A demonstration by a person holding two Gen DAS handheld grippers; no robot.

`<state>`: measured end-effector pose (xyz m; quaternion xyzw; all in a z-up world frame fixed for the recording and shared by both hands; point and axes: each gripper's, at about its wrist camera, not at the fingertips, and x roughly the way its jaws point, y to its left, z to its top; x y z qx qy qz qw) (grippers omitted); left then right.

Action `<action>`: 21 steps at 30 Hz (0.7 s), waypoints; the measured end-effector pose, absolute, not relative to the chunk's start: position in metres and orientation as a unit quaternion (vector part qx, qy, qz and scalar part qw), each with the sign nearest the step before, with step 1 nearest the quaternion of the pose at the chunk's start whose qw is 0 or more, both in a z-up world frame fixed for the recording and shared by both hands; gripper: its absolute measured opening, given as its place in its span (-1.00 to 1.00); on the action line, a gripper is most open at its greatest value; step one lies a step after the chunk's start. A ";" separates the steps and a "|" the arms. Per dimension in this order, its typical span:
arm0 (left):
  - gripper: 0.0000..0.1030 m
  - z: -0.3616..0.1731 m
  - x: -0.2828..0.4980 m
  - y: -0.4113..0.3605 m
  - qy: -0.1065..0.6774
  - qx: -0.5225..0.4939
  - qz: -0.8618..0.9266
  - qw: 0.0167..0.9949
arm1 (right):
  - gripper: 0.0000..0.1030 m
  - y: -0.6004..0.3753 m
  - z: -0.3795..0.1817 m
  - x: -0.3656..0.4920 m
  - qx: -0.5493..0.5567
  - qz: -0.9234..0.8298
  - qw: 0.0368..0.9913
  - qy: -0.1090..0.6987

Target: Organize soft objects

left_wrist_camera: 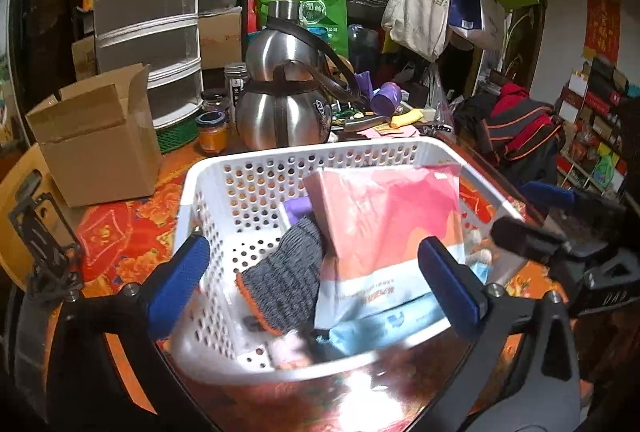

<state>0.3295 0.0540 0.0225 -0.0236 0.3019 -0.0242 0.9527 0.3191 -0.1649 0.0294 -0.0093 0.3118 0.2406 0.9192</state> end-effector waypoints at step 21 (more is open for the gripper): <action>1.00 0.063 0.098 0.061 0.254 -0.035 0.018 0.967 | 1.00 -0.227 0.065 0.130 0.038 0.194 0.948 0.248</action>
